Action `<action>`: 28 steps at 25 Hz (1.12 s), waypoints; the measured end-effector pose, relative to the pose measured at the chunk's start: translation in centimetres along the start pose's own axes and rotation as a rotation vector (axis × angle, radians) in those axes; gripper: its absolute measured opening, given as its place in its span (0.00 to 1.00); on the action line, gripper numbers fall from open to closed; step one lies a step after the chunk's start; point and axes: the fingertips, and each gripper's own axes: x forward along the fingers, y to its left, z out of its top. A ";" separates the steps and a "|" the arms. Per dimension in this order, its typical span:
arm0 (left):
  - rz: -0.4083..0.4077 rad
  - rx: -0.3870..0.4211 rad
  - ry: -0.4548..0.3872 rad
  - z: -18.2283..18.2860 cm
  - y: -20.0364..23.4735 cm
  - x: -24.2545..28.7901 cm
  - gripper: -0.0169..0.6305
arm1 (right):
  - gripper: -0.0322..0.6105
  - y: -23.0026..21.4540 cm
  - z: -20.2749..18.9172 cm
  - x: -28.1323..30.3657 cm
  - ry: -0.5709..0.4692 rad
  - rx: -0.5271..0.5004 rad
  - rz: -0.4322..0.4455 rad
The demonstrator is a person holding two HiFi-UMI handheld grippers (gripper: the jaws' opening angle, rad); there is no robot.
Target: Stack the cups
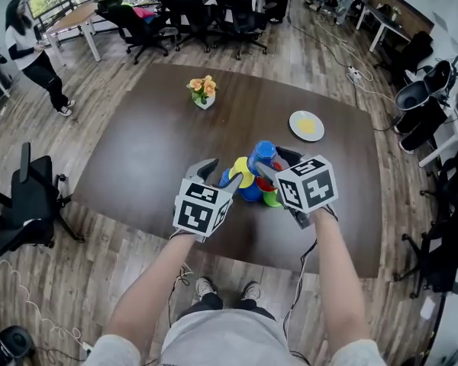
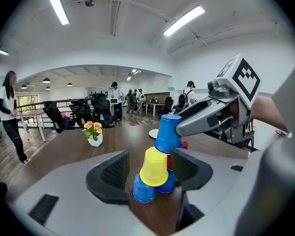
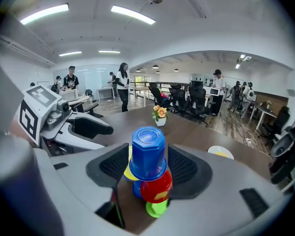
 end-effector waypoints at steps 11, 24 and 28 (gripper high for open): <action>0.020 -0.002 -0.019 0.6 -0.6 -1.1 0.42 | 0.41 -2.0 -1.6 -5.4 -0.123 0.123 -0.110; 0.079 -0.021 -0.089 2.3 -1.2 -4.5 0.14 | 0.31 -3.6 -4.5 -11.9 -0.256 0.212 -0.296; 0.090 -0.011 -0.103 2.5 -1.3 -5.3 0.05 | 0.08 -3.9 -5.0 -13.3 -0.295 0.226 -0.345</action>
